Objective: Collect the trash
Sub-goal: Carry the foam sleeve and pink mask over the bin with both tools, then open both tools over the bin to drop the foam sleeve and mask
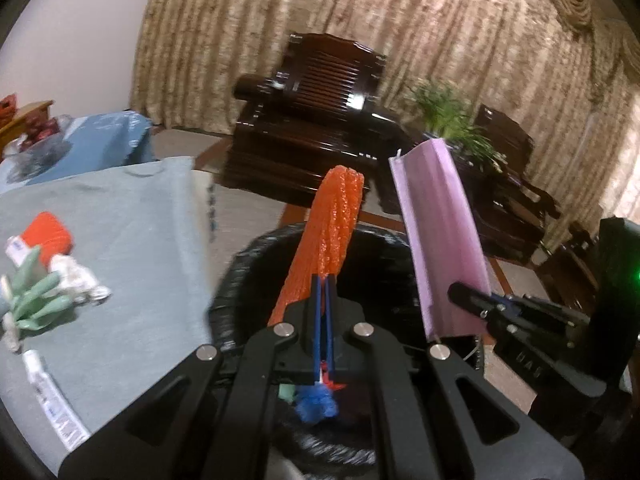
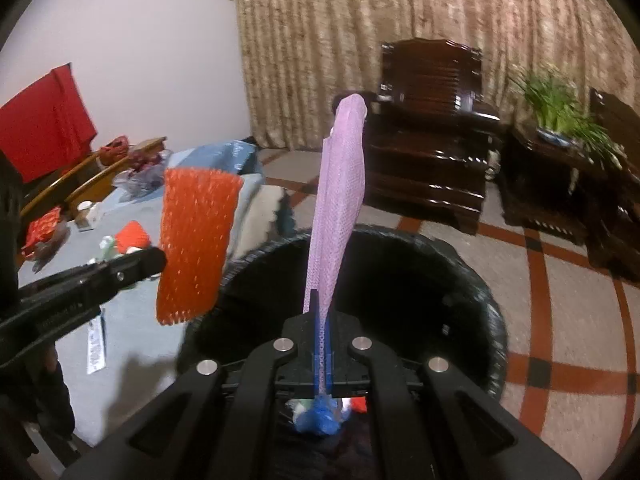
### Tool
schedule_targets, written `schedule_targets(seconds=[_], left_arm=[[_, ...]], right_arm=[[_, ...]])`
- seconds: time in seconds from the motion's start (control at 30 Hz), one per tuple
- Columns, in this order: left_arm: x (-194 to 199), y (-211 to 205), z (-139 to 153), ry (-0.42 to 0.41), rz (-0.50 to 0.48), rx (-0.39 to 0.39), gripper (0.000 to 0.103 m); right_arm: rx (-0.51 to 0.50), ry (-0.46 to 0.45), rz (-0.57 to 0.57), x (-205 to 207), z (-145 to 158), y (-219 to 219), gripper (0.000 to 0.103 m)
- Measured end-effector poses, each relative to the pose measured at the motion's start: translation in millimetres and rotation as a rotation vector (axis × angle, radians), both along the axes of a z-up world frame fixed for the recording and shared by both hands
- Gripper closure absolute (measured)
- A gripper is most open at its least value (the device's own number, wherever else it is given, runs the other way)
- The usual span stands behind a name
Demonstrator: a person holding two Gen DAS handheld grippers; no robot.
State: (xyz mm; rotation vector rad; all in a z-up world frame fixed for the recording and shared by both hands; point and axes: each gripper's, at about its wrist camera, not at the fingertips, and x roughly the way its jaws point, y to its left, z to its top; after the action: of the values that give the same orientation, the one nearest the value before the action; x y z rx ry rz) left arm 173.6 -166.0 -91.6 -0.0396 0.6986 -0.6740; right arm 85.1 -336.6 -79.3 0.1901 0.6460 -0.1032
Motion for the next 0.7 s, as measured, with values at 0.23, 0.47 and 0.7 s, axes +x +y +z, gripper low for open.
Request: schedule_targets(seconds=[0.23,0.47,0.7], left_arm=[[4,-45,-26,0.040,-0.088,0.003,0.102],[7,-50,-41,0.074,-0.115,0.011,0.060],[8,-14,-34,0.054,-0.048,0.007,0.026]], right_arm=[[0.006,0.046,-0.060,-6,-19,-19,0.101],[-0.008,0.103,-0.101,-9,-36,-33,0.070],[-0.047,0.096,-0.125,-9,-35,-27,0.012]])
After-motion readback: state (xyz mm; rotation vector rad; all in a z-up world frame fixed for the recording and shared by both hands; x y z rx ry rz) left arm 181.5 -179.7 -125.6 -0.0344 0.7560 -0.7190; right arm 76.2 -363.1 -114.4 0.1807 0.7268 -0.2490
